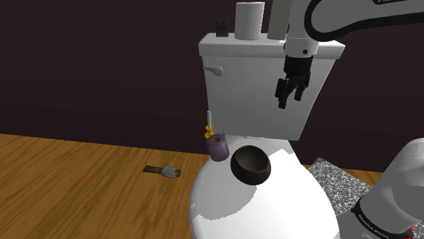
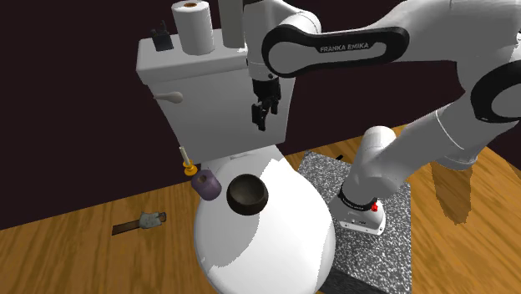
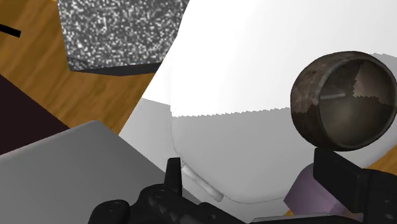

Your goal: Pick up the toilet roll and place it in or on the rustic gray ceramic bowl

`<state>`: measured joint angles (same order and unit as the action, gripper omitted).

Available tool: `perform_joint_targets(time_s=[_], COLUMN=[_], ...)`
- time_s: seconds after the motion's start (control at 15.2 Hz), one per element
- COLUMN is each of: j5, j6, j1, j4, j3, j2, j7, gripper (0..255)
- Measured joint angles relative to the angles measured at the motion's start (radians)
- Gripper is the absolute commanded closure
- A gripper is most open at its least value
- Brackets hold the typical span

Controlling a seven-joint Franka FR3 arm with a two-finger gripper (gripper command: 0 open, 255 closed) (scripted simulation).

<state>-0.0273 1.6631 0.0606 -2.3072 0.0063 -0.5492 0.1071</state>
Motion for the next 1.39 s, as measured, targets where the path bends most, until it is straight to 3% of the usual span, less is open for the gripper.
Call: perform_joint_targets(time_s=[0.66,1.39], j5=[-0.001,0.060], j6=[0.127,0.160], j1=[0.068,0.151], j4=[0.192,0.503], j3=[0.087,0.164], j2=[0.371,0.781], j7=[0.010,0.039], gripper=[0,0])
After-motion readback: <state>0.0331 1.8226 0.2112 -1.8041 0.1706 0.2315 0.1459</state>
